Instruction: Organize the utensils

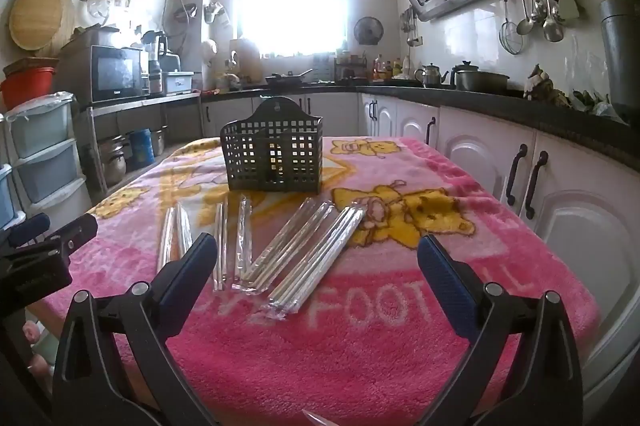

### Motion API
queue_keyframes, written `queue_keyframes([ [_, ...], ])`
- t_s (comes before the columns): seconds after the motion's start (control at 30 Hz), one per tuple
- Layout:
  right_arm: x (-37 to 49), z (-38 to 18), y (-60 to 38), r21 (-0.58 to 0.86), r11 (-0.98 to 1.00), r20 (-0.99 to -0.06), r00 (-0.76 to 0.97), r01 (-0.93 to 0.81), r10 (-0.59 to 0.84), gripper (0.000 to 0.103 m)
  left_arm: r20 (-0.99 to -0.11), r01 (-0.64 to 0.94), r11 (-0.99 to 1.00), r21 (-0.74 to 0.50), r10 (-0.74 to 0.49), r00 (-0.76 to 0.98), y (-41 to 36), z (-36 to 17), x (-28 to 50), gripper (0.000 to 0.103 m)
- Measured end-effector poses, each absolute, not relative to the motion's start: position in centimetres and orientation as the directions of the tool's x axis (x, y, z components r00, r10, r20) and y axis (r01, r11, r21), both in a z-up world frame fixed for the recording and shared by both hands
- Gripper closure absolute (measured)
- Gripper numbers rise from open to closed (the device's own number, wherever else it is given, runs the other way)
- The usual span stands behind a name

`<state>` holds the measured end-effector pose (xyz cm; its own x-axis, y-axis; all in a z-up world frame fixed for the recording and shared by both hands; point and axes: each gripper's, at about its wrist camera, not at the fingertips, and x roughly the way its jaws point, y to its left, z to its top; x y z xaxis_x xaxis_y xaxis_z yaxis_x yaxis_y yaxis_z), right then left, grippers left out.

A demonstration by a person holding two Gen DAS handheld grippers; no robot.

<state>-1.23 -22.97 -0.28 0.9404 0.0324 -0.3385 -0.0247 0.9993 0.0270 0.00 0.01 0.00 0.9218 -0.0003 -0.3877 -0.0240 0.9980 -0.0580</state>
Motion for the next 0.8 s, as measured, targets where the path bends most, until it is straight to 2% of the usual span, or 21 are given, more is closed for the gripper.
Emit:
queue_keyframes([
  [0.8, -1.19, -0.40, -23.24, 0.031, 0.999, -0.339, 0.940, -0.022, 0.031, 0.006, -0.376, -0.018, 0.998, -0.053, -0.003, 0.926, 0.08, 0.52, -0.17, 0.010],
])
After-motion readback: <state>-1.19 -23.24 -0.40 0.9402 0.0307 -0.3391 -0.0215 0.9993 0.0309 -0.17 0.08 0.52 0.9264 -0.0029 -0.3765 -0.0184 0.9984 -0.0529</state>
